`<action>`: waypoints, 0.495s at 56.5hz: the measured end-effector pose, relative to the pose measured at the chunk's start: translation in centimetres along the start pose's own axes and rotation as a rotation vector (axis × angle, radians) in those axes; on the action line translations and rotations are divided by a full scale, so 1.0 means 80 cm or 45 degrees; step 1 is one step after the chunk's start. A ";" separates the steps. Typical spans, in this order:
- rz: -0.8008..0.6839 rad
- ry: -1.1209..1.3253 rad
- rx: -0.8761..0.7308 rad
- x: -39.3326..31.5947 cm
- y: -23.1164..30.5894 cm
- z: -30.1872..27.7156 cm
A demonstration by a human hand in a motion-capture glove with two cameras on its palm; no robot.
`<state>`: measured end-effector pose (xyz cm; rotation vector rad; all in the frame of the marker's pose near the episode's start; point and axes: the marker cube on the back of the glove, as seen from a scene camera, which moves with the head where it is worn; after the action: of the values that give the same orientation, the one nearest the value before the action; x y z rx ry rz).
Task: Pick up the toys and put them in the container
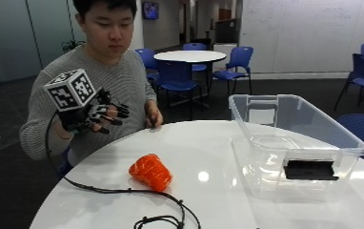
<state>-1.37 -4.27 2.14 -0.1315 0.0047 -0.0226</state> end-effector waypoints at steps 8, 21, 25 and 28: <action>-0.011 0.038 -0.061 0.003 -0.084 0.010; 0.015 0.161 -0.152 0.023 -0.209 0.035; 0.037 0.156 -0.188 0.032 -0.214 0.045; 0.053 0.151 -0.217 0.038 -0.212 0.056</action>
<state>1.29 -20.58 8.82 -0.3004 0.1280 0.0114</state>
